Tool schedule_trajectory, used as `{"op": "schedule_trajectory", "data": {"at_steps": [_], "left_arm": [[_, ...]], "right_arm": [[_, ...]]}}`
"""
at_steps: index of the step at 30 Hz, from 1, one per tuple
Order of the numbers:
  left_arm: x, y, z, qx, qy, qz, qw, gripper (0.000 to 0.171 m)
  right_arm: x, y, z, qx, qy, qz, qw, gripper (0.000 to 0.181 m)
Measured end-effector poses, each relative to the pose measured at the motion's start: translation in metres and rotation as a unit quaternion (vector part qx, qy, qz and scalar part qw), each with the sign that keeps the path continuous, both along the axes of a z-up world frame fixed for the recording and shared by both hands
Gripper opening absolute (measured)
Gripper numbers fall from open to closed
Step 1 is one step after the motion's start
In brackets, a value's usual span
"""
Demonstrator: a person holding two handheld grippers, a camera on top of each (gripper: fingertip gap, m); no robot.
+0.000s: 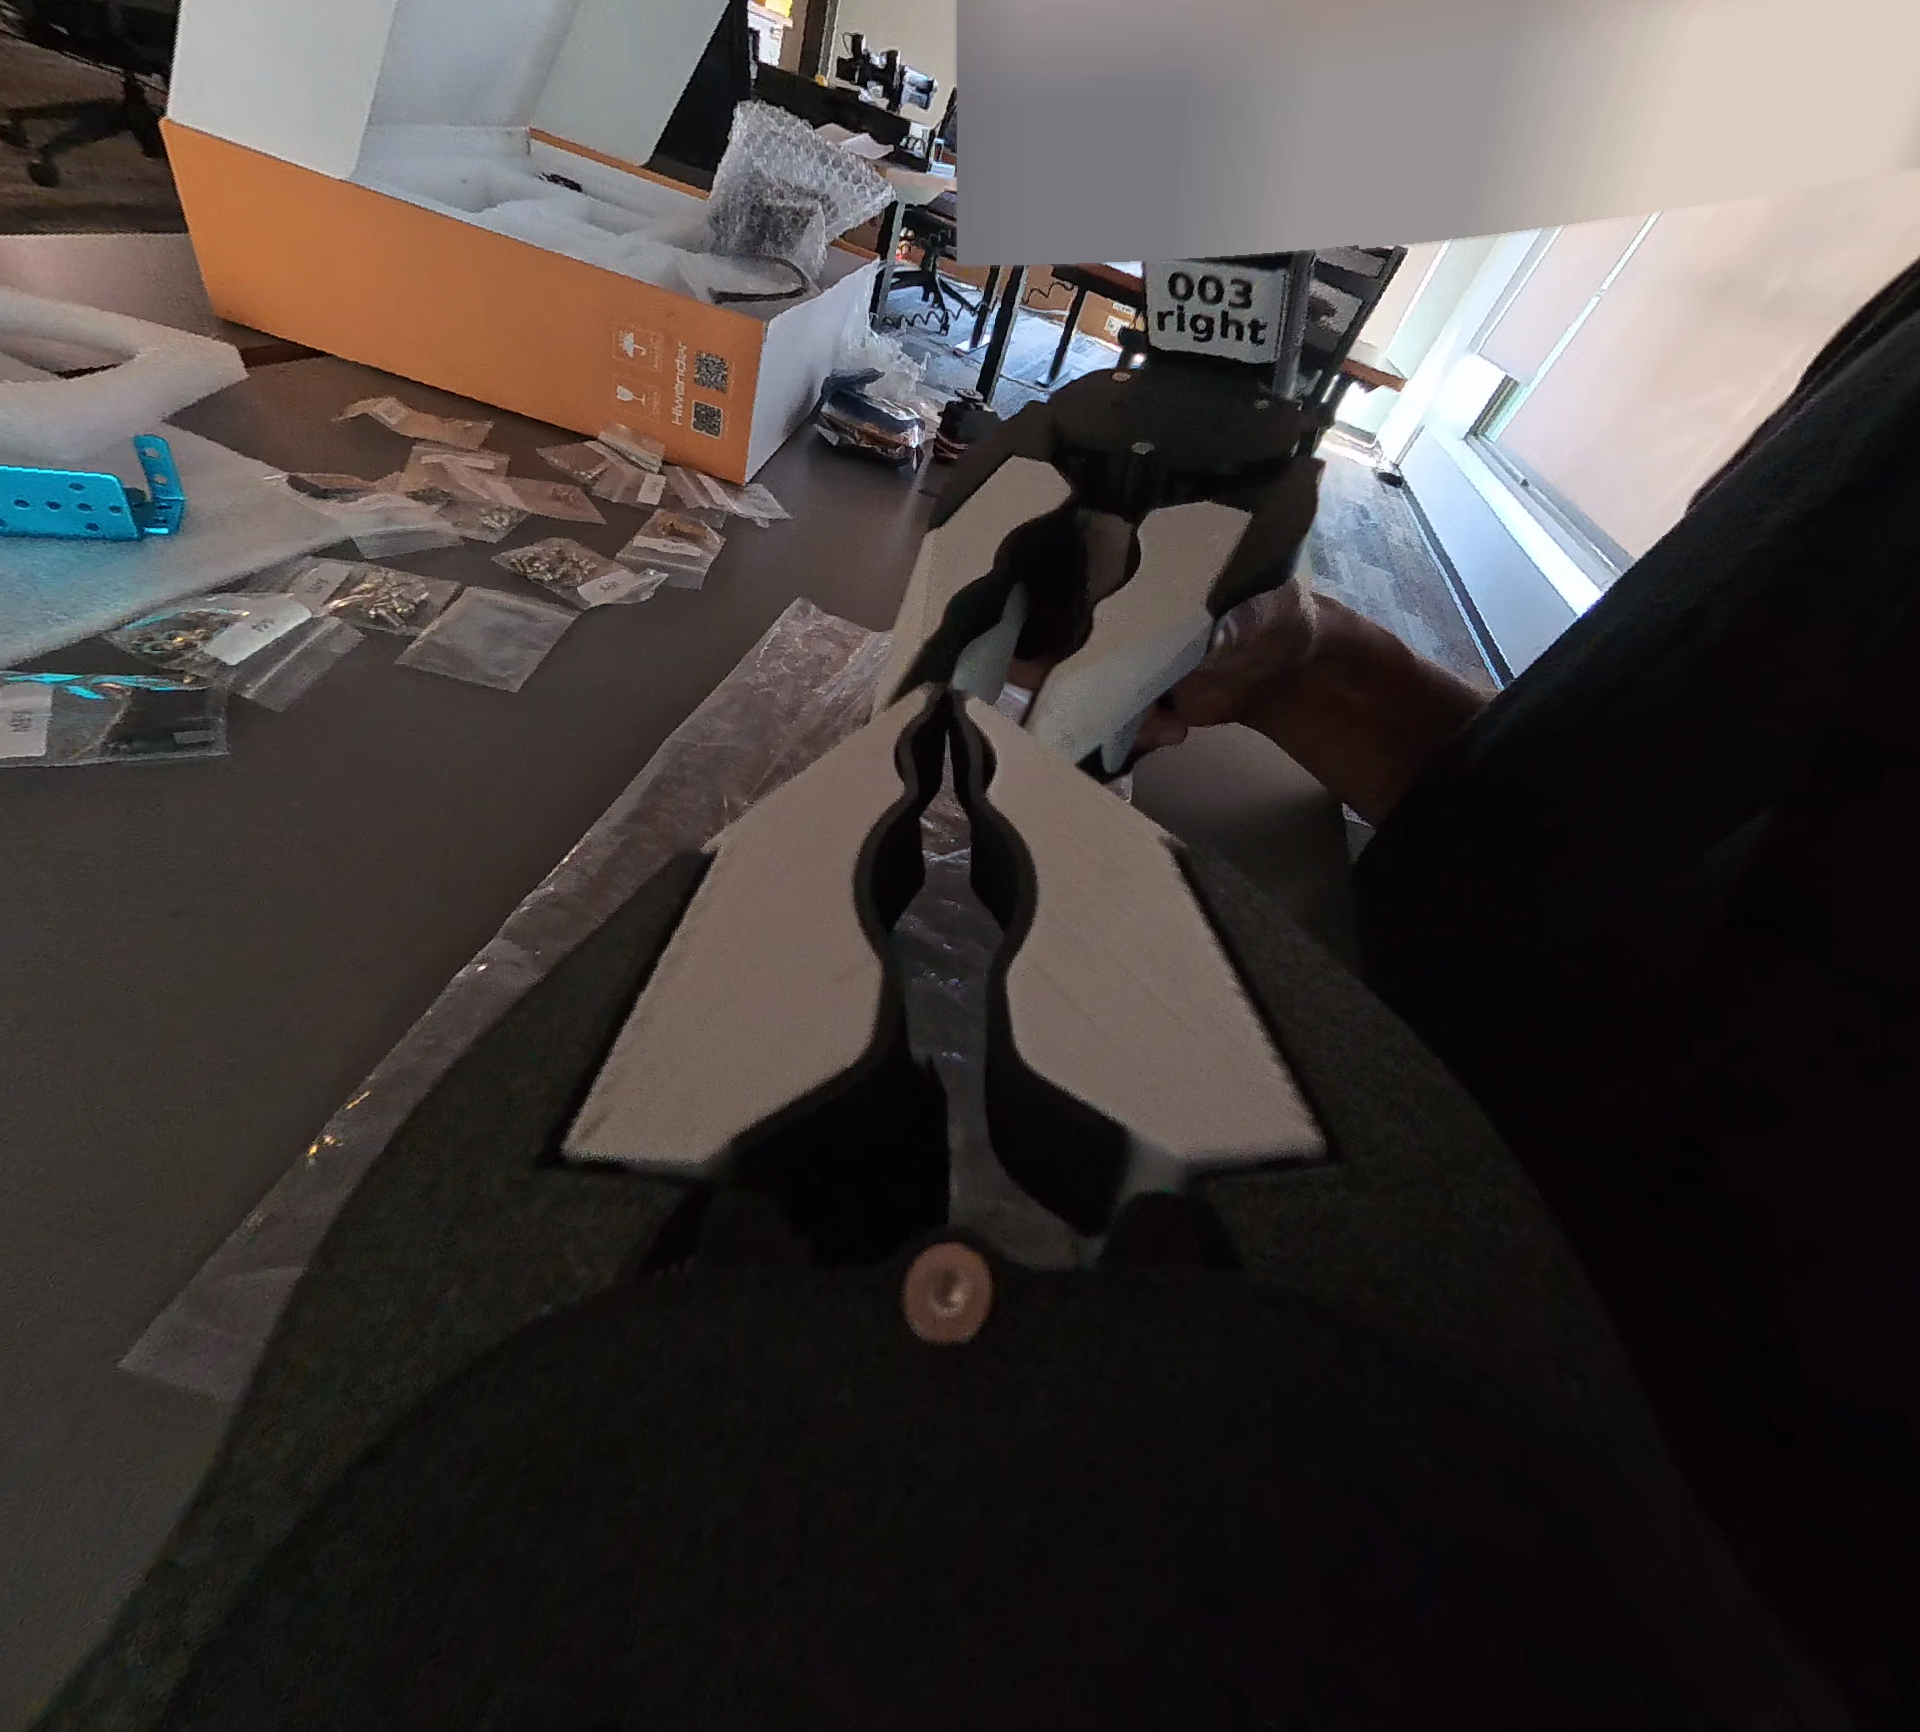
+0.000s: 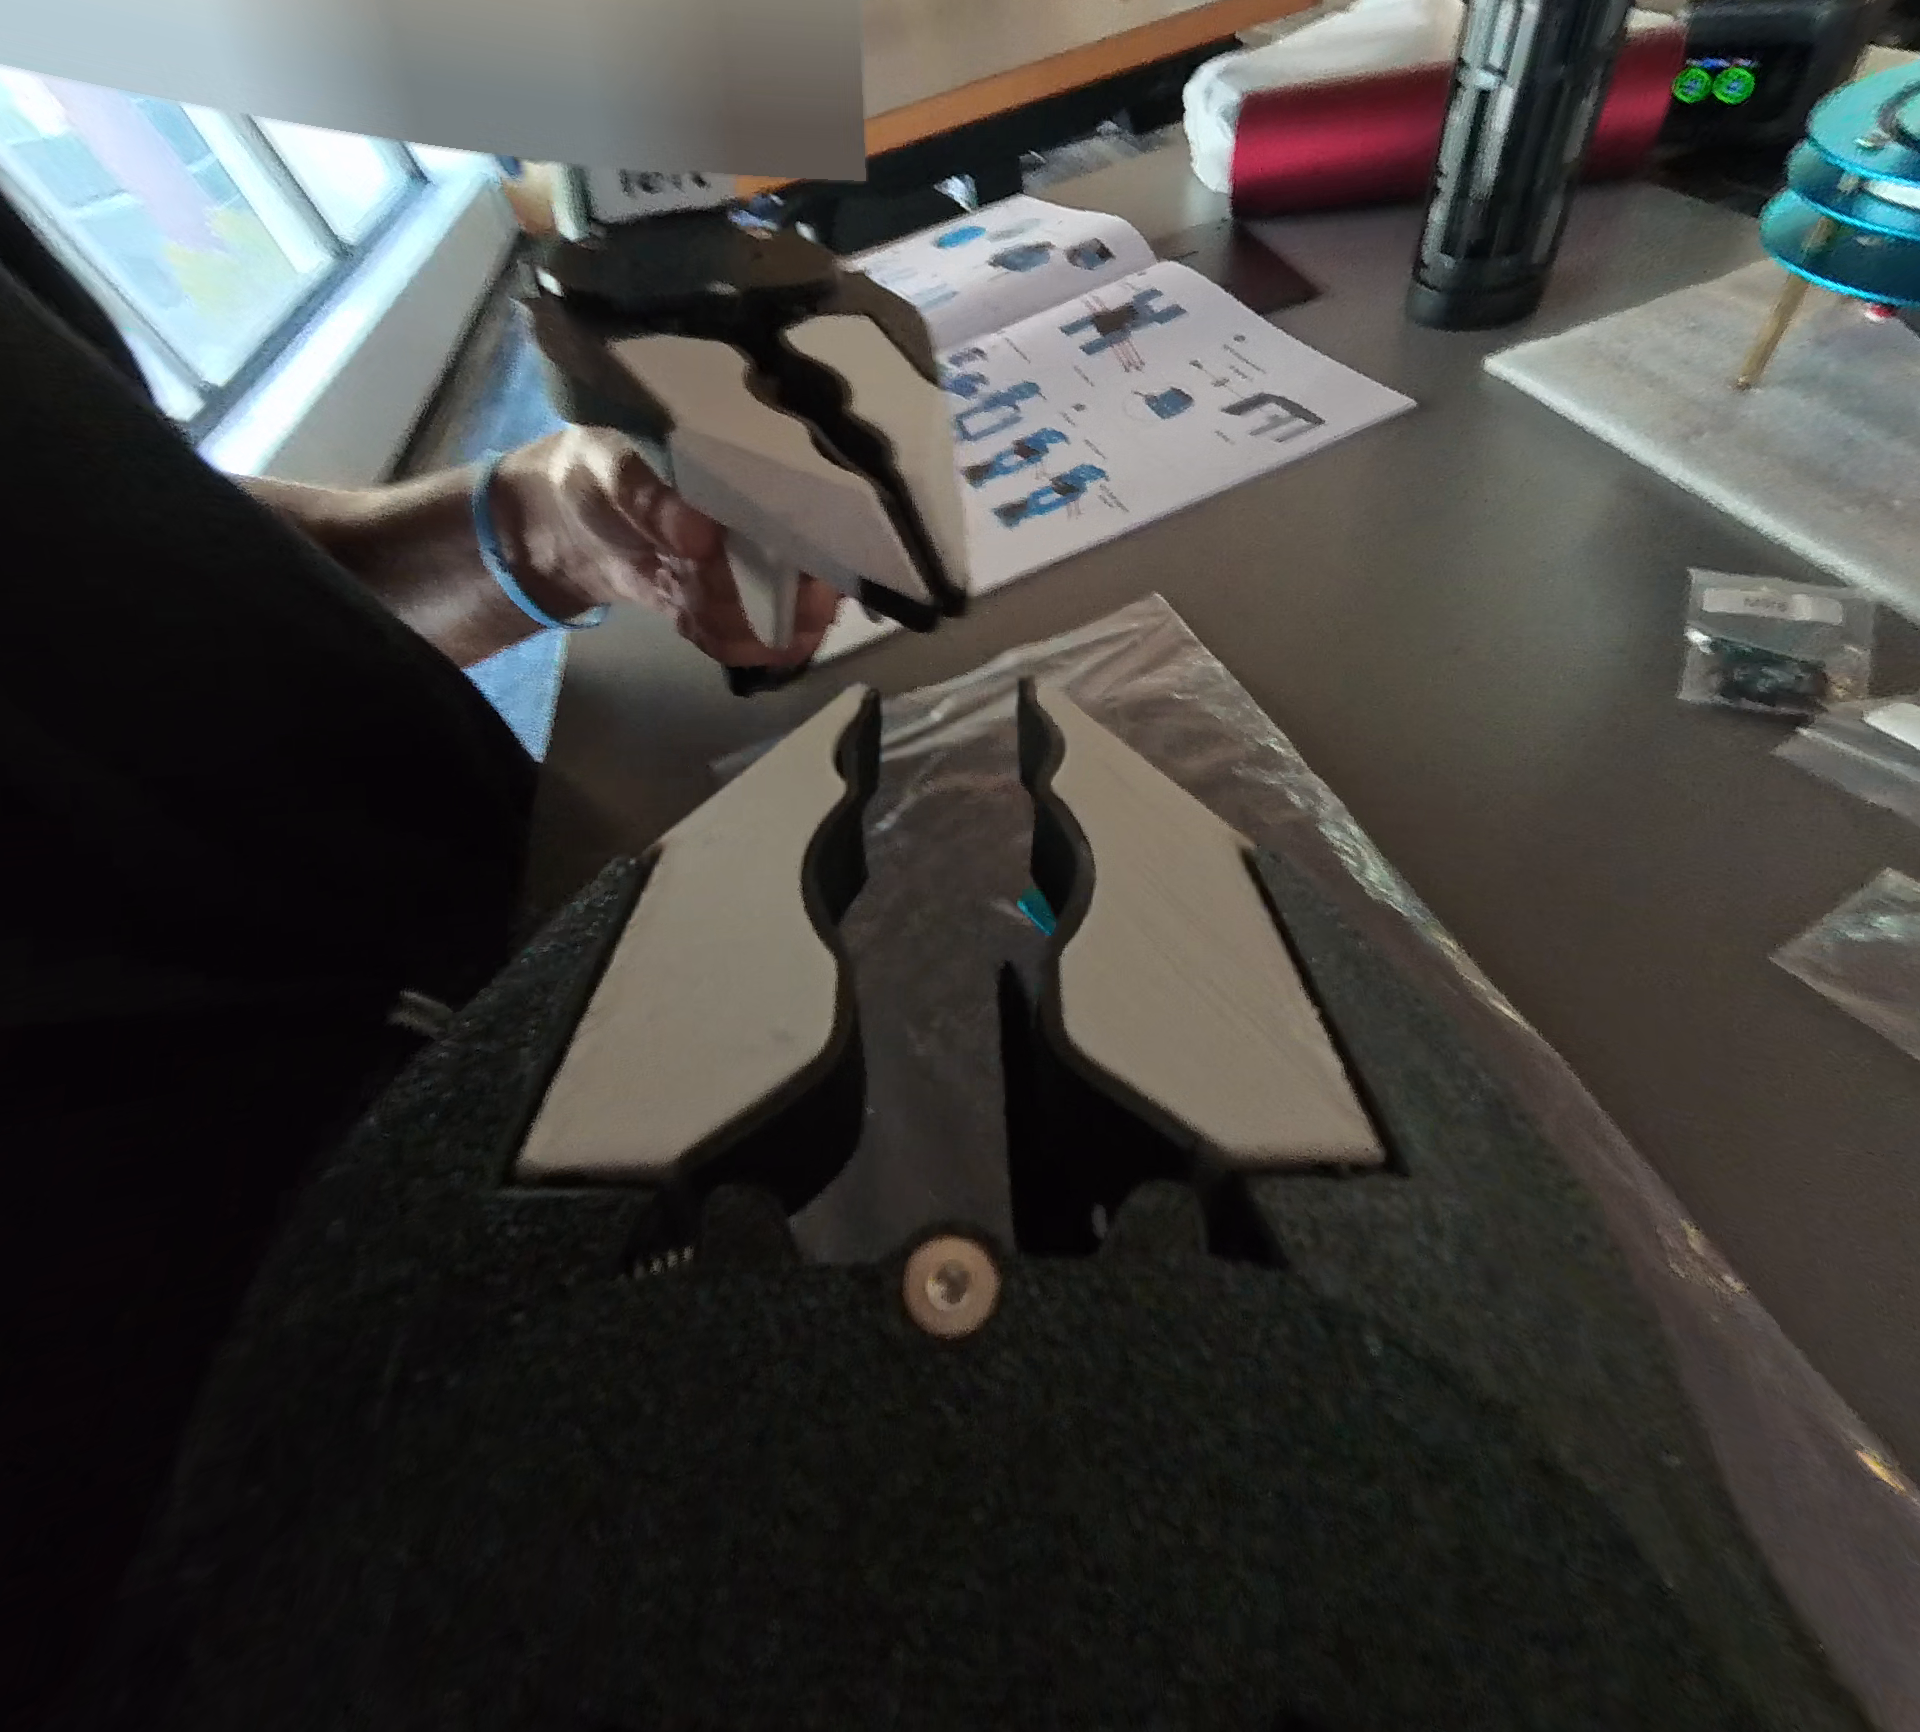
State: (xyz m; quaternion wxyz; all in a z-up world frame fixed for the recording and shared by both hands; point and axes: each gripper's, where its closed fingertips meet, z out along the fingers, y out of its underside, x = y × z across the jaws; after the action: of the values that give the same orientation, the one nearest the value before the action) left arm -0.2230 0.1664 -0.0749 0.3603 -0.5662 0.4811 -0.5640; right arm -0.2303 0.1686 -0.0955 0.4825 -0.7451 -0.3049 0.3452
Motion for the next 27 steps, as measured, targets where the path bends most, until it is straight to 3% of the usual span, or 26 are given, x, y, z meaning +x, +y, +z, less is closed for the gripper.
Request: {"op": "schedule_trajectory", "data": {"at_steps": [2, 4, 6, 8, 11, 15, 27], "left_arm": [[-0.002, 0.005, -0.007, 0.007, 0.023, 0.015, 1.0, 0.0], [-0.007, 0.021, -0.029, 0.036, 0.095, 0.057, 0.993, 0.0], [-0.019, 0.04, -0.063, 0.086, 0.199, 0.101, 0.971, 0.001], [-0.027, 0.044, -0.089, 0.113, 0.272, 0.1, 0.95, 0.016], [-0.027, 0.038, -0.101, 0.133, 0.289, 0.067, 0.946, 0.019], [-0.02, 0.038, -0.096, 0.134, 0.281, 0.031, 0.95, 0.019], [-0.007, 0.034, -0.102, 0.095, 0.302, 0.058, 0.947, 0.007]], "right_arm": [[0.008, 0.002, -0.007, 0.001, -0.027, -0.013, 1.0, 0.026], [0.019, 0.003, -0.01, 0.004, -0.046, -0.03, 0.998, 0.025], [0.029, 0.002, -0.016, 0.0, -0.065, -0.039, 0.997, 0.025], [0.034, 0.002, -0.02, 0.0, -0.073, -0.046, 0.996, 0.024], [0.027, 0.002, -0.027, -0.014, -0.091, -0.039, 0.995, 0.023], [0.024, 0.014, -0.039, 0.006, -0.173, -0.054, 0.983, 0.022], [0.026, 0.013, -0.041, 0.0, -0.155, -0.064, 0.986, 0.022]]}}
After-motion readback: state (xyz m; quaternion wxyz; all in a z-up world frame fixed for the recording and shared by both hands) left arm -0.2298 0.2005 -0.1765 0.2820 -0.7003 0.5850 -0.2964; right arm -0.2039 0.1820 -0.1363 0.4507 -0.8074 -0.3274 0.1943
